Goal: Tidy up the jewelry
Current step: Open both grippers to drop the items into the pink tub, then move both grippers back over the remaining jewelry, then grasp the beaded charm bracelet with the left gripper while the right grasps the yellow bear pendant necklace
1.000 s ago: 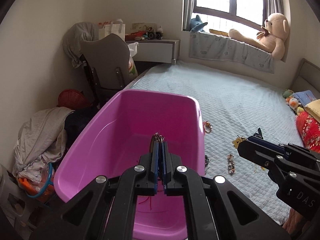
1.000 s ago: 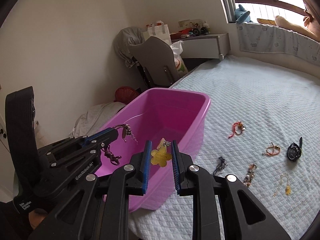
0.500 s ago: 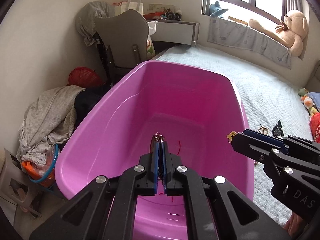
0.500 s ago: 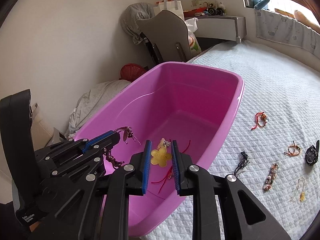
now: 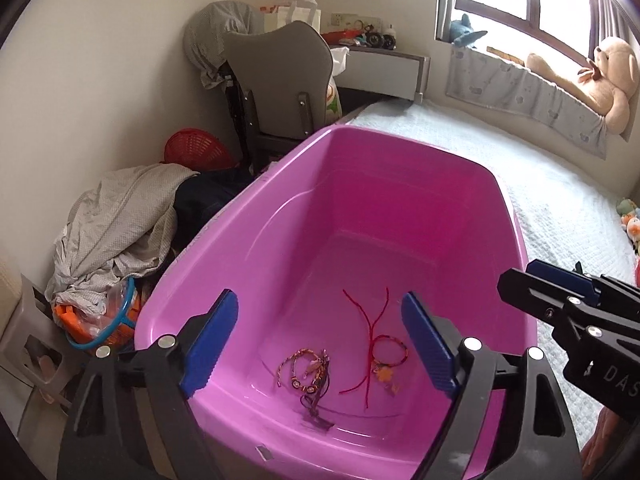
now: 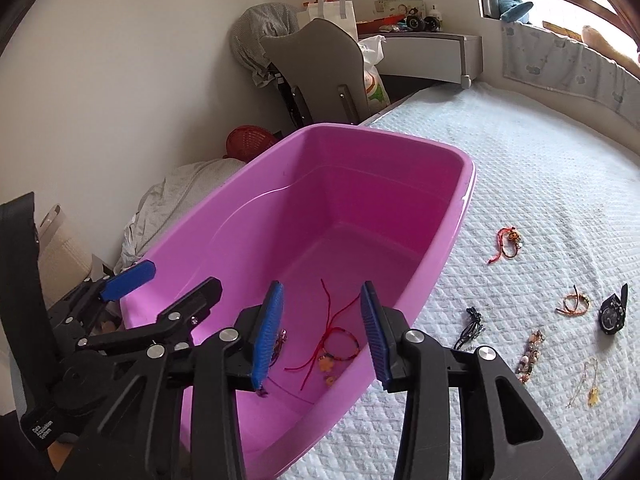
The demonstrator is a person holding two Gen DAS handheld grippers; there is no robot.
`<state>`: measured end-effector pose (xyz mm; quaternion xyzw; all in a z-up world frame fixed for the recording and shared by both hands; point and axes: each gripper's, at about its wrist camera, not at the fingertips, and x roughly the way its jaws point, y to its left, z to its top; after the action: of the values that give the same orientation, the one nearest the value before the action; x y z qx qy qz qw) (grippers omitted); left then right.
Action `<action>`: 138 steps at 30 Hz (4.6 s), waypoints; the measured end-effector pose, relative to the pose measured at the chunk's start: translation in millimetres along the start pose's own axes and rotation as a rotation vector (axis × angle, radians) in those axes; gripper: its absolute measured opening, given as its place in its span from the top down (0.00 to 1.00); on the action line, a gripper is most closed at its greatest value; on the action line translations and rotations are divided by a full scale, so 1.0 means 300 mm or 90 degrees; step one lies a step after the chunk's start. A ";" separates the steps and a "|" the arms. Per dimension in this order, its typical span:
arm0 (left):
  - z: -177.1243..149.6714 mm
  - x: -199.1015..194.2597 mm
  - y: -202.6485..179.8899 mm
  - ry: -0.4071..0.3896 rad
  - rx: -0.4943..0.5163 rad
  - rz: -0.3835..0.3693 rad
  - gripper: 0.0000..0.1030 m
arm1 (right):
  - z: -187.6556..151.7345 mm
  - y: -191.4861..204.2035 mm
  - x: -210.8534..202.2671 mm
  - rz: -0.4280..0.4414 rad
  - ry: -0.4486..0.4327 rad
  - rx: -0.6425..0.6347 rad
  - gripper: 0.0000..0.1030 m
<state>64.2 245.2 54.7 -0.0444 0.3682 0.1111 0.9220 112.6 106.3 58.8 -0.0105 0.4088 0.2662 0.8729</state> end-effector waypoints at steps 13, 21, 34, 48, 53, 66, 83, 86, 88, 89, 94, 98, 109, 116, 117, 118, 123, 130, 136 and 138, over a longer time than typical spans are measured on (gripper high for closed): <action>0.004 -0.043 -0.002 0.000 0.009 0.020 0.19 | -0.012 -0.006 -0.029 -0.004 0.001 0.008 0.61; -0.006 -0.077 -0.017 0.001 0.012 0.018 0.19 | -0.043 -0.021 -0.060 -0.002 0.000 0.015 0.59; -0.041 -0.163 -0.070 -0.003 0.027 0.010 0.16 | -0.154 -0.087 -0.179 -0.002 -0.018 0.045 0.53; -0.112 -0.262 -0.219 -0.008 0.065 -0.021 0.16 | -0.325 -0.241 -0.335 -0.042 -0.045 0.108 0.53; -0.158 -0.271 -0.336 -0.005 0.098 -0.055 0.15 | -0.417 -0.345 -0.398 -0.085 -0.044 0.137 0.53; -0.272 -0.209 -0.661 0.026 0.167 -0.153 0.15 | -0.653 -0.608 -0.507 -0.191 -0.035 0.240 0.52; -0.316 0.042 -0.784 0.075 0.159 -0.125 0.15 | -0.726 -0.840 -0.394 -0.224 -0.002 0.280 0.49; -0.324 0.102 -0.796 0.088 0.154 -0.114 0.15 | -0.731 -0.882 -0.350 -0.228 0.007 0.279 0.49; -0.329 0.134 -0.807 0.095 0.151 -0.111 0.15 | -0.734 -0.913 -0.319 -0.230 0.014 0.281 0.49; -0.330 0.149 -0.813 0.096 0.151 -0.110 0.15 | -0.734 -0.929 -0.305 -0.229 0.017 0.284 0.49; -0.335 0.238 -0.857 0.106 0.158 -0.102 0.15 | -0.718 -0.993 -0.243 -0.231 0.025 0.283 0.49; -0.331 0.300 -0.891 0.112 0.160 -0.100 0.15 | -0.700 -1.039 -0.200 -0.236 0.023 0.286 0.49; -0.331 0.424 -0.975 0.120 0.178 -0.103 0.15 | -0.666 -1.107 -0.096 -0.239 0.026 0.292 0.49; -0.315 0.465 -1.033 0.113 0.187 -0.109 0.15 | -0.636 -1.140 -0.044 -0.252 0.032 0.280 0.49; -0.313 0.472 -1.040 0.113 0.188 -0.110 0.15 | -0.633 -1.149 -0.037 -0.252 0.034 0.282 0.49; -0.312 0.478 -1.049 0.113 0.190 -0.111 0.15 | -0.631 -1.158 -0.030 -0.253 0.037 0.285 0.49; -0.308 0.515 -1.084 0.113 0.195 -0.109 0.15 | -0.615 -1.197 -0.006 -0.254 0.039 0.291 0.46; -0.317 0.553 -1.108 0.115 0.198 -0.107 0.15 | -0.597 -1.223 0.038 -0.264 0.053 0.281 0.40; -0.323 0.575 -1.116 0.116 0.203 -0.104 0.15 | -0.615 -1.218 0.049 -0.279 0.050 0.266 0.38; -0.327 0.582 -1.116 0.118 0.203 -0.104 0.15 | -0.629 -1.220 0.041 -0.279 0.041 0.267 0.38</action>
<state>201.0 -66.0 -136.7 0.0622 0.4599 -0.0282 0.8853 158.6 -246.7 -148.6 0.0736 0.4704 -0.0196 0.8792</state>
